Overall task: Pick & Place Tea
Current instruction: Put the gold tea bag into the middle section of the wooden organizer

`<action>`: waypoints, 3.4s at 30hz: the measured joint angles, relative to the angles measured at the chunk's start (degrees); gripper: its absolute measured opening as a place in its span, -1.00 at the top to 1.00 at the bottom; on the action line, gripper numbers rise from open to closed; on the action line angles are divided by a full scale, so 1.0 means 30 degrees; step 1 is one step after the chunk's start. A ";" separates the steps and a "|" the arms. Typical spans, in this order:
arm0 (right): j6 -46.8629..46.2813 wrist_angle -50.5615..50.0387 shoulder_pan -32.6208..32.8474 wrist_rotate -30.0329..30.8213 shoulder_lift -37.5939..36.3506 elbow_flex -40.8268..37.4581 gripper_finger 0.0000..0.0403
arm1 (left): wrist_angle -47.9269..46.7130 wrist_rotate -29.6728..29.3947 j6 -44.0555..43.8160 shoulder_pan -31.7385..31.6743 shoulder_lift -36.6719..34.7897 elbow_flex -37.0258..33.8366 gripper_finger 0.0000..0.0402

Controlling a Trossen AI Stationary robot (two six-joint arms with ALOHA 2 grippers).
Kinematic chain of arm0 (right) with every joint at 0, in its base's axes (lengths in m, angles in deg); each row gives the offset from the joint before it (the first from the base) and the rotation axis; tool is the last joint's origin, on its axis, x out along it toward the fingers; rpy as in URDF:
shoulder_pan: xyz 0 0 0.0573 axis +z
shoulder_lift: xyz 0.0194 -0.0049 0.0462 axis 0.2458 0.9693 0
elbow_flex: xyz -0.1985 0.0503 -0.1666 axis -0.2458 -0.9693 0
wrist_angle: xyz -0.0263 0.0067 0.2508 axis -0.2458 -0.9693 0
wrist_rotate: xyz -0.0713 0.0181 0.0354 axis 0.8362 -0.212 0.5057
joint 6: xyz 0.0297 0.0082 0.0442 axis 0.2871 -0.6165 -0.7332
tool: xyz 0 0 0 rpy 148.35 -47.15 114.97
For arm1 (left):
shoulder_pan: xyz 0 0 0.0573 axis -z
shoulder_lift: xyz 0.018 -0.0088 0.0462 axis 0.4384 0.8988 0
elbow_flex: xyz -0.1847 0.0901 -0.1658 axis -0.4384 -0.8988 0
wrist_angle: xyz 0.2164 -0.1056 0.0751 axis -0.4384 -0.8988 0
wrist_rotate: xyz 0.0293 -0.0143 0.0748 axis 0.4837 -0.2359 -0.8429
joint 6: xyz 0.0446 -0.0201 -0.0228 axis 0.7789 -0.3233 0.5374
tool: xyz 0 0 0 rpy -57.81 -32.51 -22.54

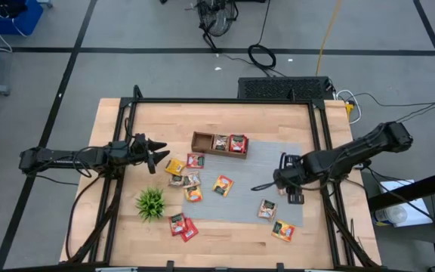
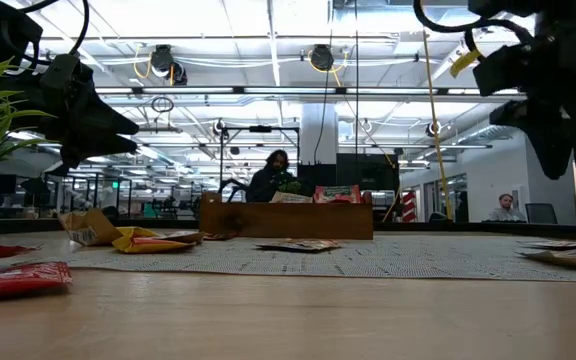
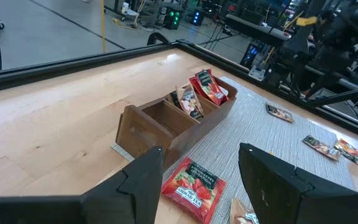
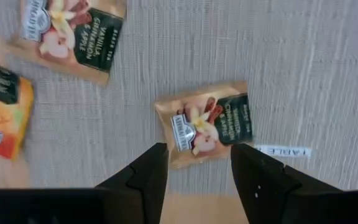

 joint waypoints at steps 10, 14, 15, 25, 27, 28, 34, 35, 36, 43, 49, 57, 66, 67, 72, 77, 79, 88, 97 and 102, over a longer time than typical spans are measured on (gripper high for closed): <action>-0.0560 0.3469 0.1460 0.0072 0.0623 -0.2761 0.21 | 0.0004 0.0004 0.0000 0.0000 0.0000 -0.0001 -0.05; -0.1009 0.4205 0.1670 0.0000 0.0926 -0.3645 0.21 | 0.0003 0.0000 0.0000 0.0000 0.0000 0.0006 -0.05; -0.1058 0.4371 0.1738 0.0006 0.0965 -0.3774 0.21 | 0.0000 0.0000 0.0000 0.0000 0.0000 0.0000 -0.05; -0.1407 0.5929 0.2185 0.0016 0.1887 -0.4318 0.21 | 0.0002 0.0000 0.0000 0.0000 0.0000 0.0002 -0.05; -0.1387 0.5987 0.2185 0.0095 0.1983 -0.4310 0.24 | 0.0004 0.0007 -0.0003 0.0000 0.0000 0.0002 -0.05; -0.1387 0.6007 0.2185 0.0056 0.1987 -0.4310 0.27 | 0.0000 0.0002 0.0000 0.0000 0.0000 0.0001 -0.05; -0.1403 0.6324 0.2192 -0.0045 0.2002 -0.4310 0.75 | 0.0000 0.0007 0.0000 0.0000 0.0000 -0.0001 -0.05; -0.1416 0.6306 0.2185 -0.0057 0.1995 -0.4310 0.84 | 0.0000 0.0000 0.0000 0.0000 0.0000 -0.0001 -0.05; -0.1416 0.6287 0.2185 -0.0072 0.1995 -0.4310 0.90 | 0.0004 0.0001 0.0000 0.0000 0.0000 0.0000 -0.05; -0.1861 0.6440 0.2185 -0.0249 0.2009 -0.4325 0.93 | 0.0004 0.0003 0.0000 0.0000 0.0000 0.0002 -0.05; -0.2427 0.5881 0.2185 -0.0281 0.1907 -0.4132 0.96 | 0.0005 0.0000 0.0000 0.0000 0.0000 0.0004 -0.05; -0.0786 0.2146 0.2088 0.1399 0.1958 -0.1706 0.97 | 0.0007 0.0000 0.0000 0.0000 0.0000 -0.0001 -0.05; 0.0471 -0.1666 0.1535 0.2890 0.1936 0.1783 0.97 | 0.0000 0.0007 0.0000 0.0000 0.0000 0.0000 -0.05; 0.0536 -0.2092 0.1488 0.3100 0.1936 0.2181 0.97 | 0.0000 0.0000 0.0000 0.0000 0.0000 0.0003 -0.05; 0.1047 -0.4254 0.0967 0.3651 0.2100 0.4093 0.97 | 0.0007 0.0002 0.0000 0.0000 0.0000 0.0005 -0.05; 0.1458 -0.6798 0.0503 0.3993 0.2609 0.6230 0.97 | 0.0007 0.0007 0.0000 0.0000 0.0000 0.0006 -0.05; 0.1534 -0.7478 0.0494 0.4175 0.2701 0.7028 0.97 | 0.0002 0.0007 0.0000 0.0000 0.0000 0.0006 -0.05; 0.1660 -0.8613 0.0100 0.4819 0.2866 0.9603 0.97 | 0.0004 0.0000 0.0000 0.0000 0.0000 0.0000 -0.05; 0.4585 -0.6894 -0.2302 0.5030 0.5884 1.2511 0.97 | 0.0007 0.0000 0.0000 0.0000 0.0000 -0.0001 -0.05; 0.5633 -0.6351 -0.3318 0.5033 0.7650 1.4236 0.97 | 0.0006 0.0004 0.0000 0.0000 0.0000 0.0001 -0.05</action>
